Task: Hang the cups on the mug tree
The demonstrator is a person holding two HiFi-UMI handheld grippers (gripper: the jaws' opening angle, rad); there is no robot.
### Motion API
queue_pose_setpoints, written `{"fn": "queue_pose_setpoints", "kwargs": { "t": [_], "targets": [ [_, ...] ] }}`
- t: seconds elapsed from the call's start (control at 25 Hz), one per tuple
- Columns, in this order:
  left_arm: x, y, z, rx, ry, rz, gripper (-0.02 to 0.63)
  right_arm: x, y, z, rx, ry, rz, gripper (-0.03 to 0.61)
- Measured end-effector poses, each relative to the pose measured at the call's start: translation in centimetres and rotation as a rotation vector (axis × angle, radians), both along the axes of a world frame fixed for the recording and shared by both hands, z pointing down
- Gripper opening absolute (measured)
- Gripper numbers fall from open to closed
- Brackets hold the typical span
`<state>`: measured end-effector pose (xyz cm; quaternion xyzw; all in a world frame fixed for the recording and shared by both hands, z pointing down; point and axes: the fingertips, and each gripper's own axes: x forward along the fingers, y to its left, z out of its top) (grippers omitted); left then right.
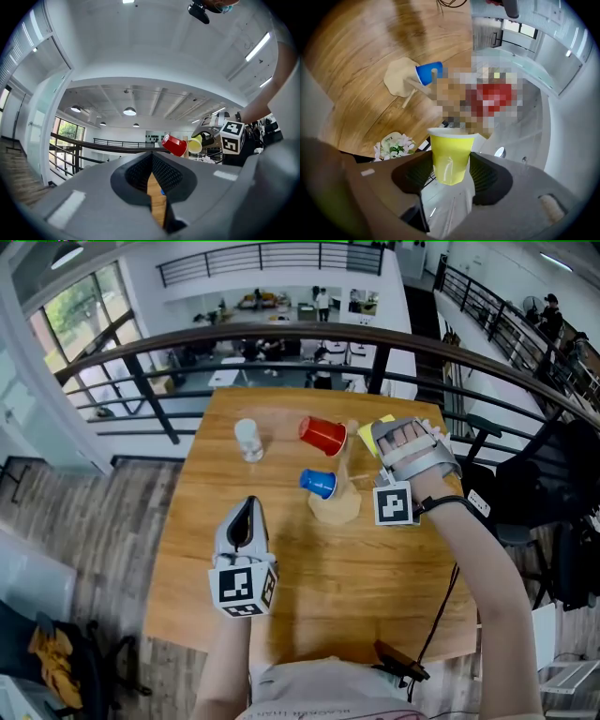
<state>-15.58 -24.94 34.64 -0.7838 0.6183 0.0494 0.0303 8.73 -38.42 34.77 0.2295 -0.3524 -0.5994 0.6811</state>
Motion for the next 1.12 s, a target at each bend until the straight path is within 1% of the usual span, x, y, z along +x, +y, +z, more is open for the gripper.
{"fn": "queue_pose_setpoints", "kwargs": {
  "t": [0.12,0.2,0.24,0.36,0.4,0.56,0.64,0.8,1.0,1.12],
  "targets": [
    [0.3,0.2,-0.5,0.01,-0.006,0.007,0.014,-0.2,0.0,0.0,-0.004,-0.035,0.017,0.241],
    [0.5,0.4,-0.8,0.018,-0.012,0.014,0.014,-0.6,0.0,-0.1,0.006,-0.092,0.007,0.25],
    [0.6,0.5,-0.9,0.022,-0.014,0.017,0.014,-0.8,0.0,-0.2,0.016,-0.13,0.003,0.27],
    [0.8,0.7,-1.5,0.032,-0.015,0.018,0.014,-0.7,0.6,-0.9,0.042,-0.262,0.021,0.302],
    [0.8,0.7,-1.7,0.036,-0.016,0.018,0.014,-0.7,0.9,-1.2,0.046,-0.314,0.028,0.304],
    [1.3,1.2,-2.6,0.057,-0.037,0.028,0.014,-0.2,1.6,-1.6,0.076,-0.5,0.042,0.345],
    [1.6,1.5,-2.9,0.065,-0.05,0.04,0.014,0.2,2.2,-1.7,0.072,-0.631,0.065,0.356],
    [2.2,1.9,-3.8,0.082,-0.071,0.06,0.014,0.9,3.8,-2.3,0.062,-0.929,0.097,0.356],
    [3.1,2.1,-5.0,0.106,-0.098,0.085,0.014,1.3,6.4,-2.4,0.064,-1.192,0.097,0.354],
    [3.6,2.1,-5.3,0.113,-0.11,0.093,0.014,1.5,8.2,-2.5,0.044,-1.362,0.104,0.316]
  ]
}}
